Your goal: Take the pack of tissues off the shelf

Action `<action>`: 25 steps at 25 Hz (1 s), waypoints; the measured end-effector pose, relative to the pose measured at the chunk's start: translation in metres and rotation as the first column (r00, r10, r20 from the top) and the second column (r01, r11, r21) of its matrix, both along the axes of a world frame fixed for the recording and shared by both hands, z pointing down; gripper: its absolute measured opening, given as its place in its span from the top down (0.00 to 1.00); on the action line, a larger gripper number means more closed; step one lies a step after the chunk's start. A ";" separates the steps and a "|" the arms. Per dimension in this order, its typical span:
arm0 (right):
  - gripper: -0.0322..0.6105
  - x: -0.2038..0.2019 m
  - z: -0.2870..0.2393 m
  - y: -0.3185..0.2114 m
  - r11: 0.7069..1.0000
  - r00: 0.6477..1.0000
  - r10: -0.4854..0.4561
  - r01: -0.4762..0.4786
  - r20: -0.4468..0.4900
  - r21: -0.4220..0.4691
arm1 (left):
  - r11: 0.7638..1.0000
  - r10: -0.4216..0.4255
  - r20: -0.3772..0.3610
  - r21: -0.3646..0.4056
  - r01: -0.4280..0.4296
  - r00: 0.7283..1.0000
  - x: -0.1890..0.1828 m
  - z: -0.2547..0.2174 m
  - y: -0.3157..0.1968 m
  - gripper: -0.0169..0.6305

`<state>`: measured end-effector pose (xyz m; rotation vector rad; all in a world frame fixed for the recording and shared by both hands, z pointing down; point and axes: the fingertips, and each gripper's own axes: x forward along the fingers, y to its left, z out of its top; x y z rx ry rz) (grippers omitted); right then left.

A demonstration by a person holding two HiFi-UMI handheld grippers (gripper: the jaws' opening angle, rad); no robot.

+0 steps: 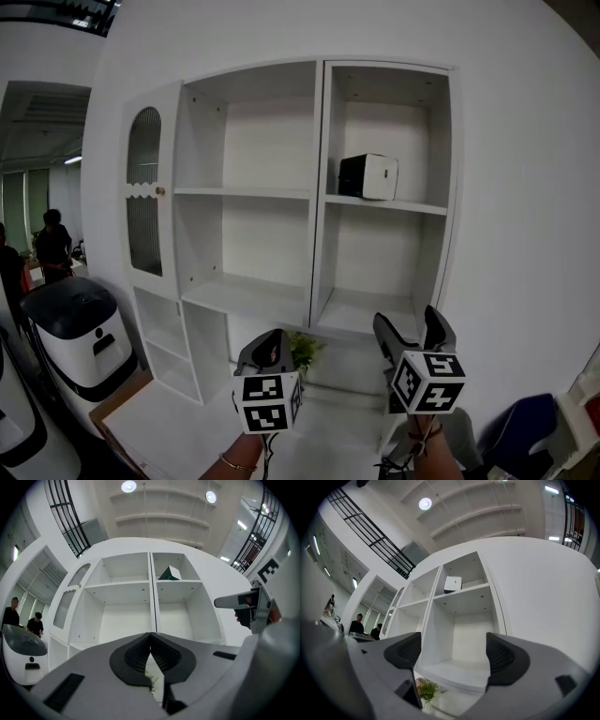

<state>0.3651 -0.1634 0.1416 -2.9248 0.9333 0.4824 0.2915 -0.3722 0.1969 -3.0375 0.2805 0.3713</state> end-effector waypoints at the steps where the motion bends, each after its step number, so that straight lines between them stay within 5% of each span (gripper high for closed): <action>1: 0.29 0.002 -0.009 -0.001 1.000 1.000 -0.007 0.007 -0.009 0.002 | 1.000 -0.003 -0.006 0.006 0.003 1.000 0.001 -0.007 -0.002 0.95; 13: 0.27 0.014 -0.102 -0.018 1.000 0.994 -0.023 0.022 -0.109 -0.010 | 0.995 -0.036 -0.079 0.093 0.043 0.996 -0.002 -0.072 -0.019 0.95; 25: 0.25 0.037 -0.166 -0.039 1.000 0.995 -0.010 0.010 -0.096 -0.004 | 0.994 0.002 -0.129 0.105 0.012 0.992 0.004 -0.105 -0.020 0.95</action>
